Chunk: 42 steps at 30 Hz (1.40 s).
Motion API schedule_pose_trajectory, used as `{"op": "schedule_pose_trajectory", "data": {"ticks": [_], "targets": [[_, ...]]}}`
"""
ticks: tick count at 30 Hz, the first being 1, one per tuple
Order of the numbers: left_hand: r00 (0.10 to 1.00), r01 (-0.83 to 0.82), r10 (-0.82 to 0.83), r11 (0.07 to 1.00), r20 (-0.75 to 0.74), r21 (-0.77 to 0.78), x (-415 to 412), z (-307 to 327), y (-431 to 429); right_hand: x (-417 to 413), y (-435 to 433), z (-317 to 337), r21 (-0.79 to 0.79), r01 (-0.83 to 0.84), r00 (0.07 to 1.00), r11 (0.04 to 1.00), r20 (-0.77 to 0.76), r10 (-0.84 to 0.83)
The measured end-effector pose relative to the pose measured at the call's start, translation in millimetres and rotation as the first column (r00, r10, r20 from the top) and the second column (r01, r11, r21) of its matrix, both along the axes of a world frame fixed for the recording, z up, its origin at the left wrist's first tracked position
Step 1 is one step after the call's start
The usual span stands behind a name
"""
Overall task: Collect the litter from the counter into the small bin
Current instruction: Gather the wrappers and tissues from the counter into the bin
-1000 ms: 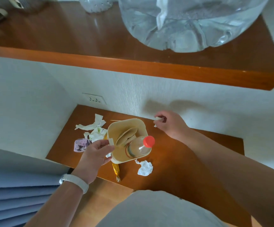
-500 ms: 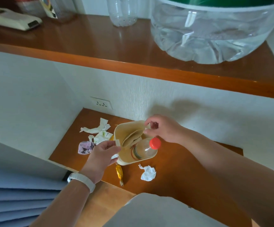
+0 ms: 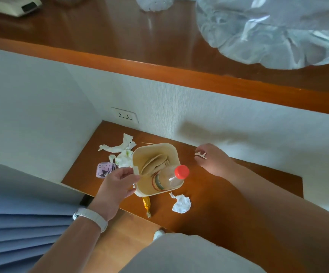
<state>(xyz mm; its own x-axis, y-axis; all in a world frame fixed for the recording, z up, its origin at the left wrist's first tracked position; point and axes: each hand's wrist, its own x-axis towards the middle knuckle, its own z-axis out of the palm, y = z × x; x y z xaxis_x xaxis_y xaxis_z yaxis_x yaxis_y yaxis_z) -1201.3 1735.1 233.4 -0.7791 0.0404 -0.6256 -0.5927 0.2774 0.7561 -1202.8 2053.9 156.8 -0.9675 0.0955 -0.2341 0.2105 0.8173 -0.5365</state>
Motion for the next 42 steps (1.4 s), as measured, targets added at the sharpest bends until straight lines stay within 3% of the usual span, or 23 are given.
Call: {"op": "schedule_pose_trajectory", "data": {"ticks": [12, 19, 28, 34, 42], "targets": [[0.996, -0.088, 0.089, 0.995, 0.017, -0.037, 5, 2, -10, -16, 17, -92, 0.33, -0.087, 0.993, 0.94, 0.109, 0.054], [0.993, -0.106, 0.108, 0.993, 0.042, -0.046, 4, 5, -7, -23, 15, -99, 0.303, -0.082, 0.996, 0.95, 0.052, 0.069], [0.996, -0.075, 0.077, 0.997, 0.039, -0.033, 1, -6, -1, -10, 15, -90, 0.359, -0.073, 0.987, 0.93, 0.162, 0.015], [0.997, -0.063, 0.063, 0.998, 0.039, -0.003, -6, -8, -1, -12, 8, -45, 0.249, -0.031, 0.999, 0.968, 0.024, 0.026], [1.0, 0.015, -0.015, 0.999, 0.023, 0.031, -10, -10, -8, -20, -39, 70, -0.006, -0.082, 0.969, 0.997, -0.234, 0.079]]}}
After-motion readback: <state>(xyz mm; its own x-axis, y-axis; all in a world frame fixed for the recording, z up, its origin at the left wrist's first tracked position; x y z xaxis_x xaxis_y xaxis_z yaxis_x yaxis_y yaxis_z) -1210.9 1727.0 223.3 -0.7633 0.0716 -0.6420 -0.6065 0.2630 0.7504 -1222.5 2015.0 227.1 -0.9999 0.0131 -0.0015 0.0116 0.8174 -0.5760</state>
